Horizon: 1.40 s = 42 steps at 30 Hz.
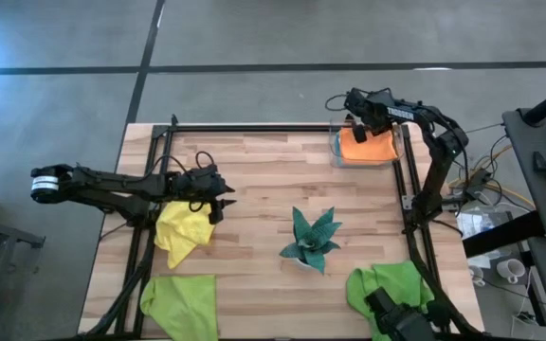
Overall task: Fold microfiber towels
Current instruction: Put the orange microfiber cloth into the transparent bin, then fold the green microfiber cloth
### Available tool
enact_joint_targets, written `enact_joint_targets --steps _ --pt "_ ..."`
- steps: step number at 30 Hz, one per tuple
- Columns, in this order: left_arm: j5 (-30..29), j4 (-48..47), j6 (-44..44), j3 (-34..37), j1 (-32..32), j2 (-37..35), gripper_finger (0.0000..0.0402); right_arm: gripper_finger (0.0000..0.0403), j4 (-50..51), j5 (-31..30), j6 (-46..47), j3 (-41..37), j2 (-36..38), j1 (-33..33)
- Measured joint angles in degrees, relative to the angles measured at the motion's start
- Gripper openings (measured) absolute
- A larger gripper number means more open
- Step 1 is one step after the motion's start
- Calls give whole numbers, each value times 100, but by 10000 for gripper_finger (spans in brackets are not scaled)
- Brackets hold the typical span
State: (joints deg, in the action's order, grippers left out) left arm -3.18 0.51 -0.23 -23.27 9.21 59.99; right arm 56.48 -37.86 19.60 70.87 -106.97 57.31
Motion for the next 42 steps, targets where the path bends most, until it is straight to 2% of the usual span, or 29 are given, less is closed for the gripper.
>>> enact_joint_targets --steps 7,11,16,21,27,30,35,38,40,42 --pt "2 0 0 0 2 0 154 9 16 -119 -350 -4 -550 8" --pt "2 -2 -52 -1 2 0 154 9 29 -121 -385 -2 -537 -7" --pt "-2 150 -48 -73 2 -2 154 9 64 -89 -451 -2 60 -163" --pt "-24 338 -45 -201 3 -98 154 9 54 252 -534 -4 800 -225" --pt "-26 354 -87 -297 2 -669 154 9 -383 441 -837 -125 1824 -596" --pt "-31 363 -50 -305 14 -1178 154 9 -978 937 -1195 -342 2409 -973" --pt "-31 350 -83 -270 15 -2002 154 9 -2446 2428 -1746 -1056 3532 -1618" --pt "-26 342 -328 -269 2 -2355 154 9 -3194 3069 -2125 -1547 4181 -1996" --pt "87 255 -853 -255 4 -2583 154 9 -3405 3390 -2363 -1834 4582 -2299" --pt "230 115 -915 -161 2 -2856 154 9 -3391 3429 -2543 -2047 4891 -2812"
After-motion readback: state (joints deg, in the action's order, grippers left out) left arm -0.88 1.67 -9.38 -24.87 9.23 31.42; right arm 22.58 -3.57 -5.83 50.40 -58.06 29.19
